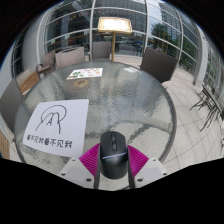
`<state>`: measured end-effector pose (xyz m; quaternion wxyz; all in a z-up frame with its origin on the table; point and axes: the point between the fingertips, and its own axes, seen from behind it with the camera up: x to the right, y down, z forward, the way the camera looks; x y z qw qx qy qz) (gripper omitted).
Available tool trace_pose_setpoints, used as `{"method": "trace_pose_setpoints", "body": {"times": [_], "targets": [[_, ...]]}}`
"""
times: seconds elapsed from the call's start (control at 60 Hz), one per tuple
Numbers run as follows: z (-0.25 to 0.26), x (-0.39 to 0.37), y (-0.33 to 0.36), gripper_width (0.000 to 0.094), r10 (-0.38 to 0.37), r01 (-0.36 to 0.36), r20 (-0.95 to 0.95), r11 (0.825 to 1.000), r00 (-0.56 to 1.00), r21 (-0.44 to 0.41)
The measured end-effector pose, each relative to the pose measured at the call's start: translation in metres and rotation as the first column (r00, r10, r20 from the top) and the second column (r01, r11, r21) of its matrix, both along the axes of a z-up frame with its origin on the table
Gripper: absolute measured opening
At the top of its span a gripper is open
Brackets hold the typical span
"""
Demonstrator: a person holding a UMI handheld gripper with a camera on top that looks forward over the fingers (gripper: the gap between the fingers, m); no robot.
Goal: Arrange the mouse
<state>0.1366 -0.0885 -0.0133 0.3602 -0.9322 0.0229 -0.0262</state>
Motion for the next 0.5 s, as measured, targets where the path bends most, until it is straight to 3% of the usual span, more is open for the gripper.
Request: {"method": "trace_pose_setpoints", "body": {"times": [0.133,0.233,0.317,0.383,0.5], "targets": [[0.005,-0.004,0.012,0.0257,-0.049,0.048,-0.011,0.997,0.999,-0.062],[0.026,0.002,0.005,0.0257,-0.063,0.062,-0.023,0.997,0.998,-0.048],[0.083,0.006,0.028,0.0257,-0.083,0.084,-0.023,0.996,0.996,0.025],[0.159,0.011,0.039,0.0257,-0.095,0.097,-0.027,0.989,0.995,0.111],[0.249,0.009,0.083,0.0258,-0.097,0.093,0.003,0.962,0.995,0.258]]}}
